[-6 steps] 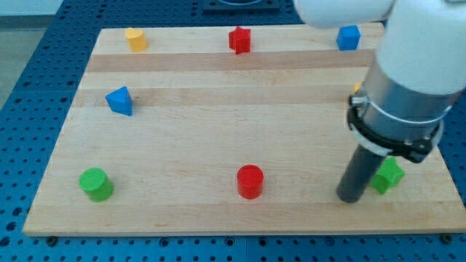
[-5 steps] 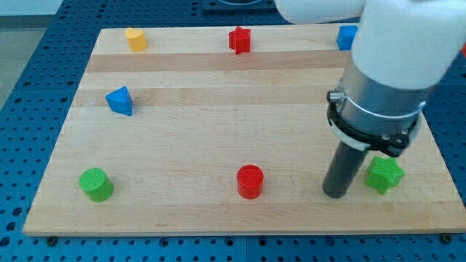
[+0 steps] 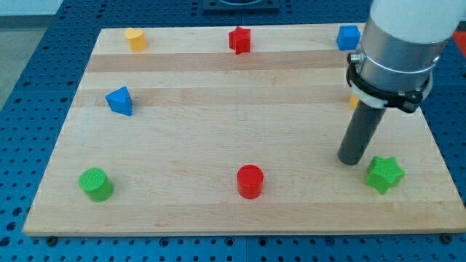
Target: Slightly touch the green star
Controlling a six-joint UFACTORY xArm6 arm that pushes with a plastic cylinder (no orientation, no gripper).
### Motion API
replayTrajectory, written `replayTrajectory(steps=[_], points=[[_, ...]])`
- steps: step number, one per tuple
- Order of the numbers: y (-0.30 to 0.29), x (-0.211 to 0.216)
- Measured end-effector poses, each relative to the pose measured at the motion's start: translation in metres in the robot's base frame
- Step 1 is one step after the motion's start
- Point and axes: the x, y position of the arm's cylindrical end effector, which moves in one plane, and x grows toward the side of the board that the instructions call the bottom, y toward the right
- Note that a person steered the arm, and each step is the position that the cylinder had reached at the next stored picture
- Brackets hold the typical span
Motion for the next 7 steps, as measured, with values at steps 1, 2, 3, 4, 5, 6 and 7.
replayTrajectory(steps=[1, 2, 3, 4, 5, 6, 7], points=[[0.009, 0.000], [0.010, 0.000], [0.010, -0.001], [0.010, -0.005], [0.014, -0.008], [0.019, -0.008], [0.020, -0.008]])
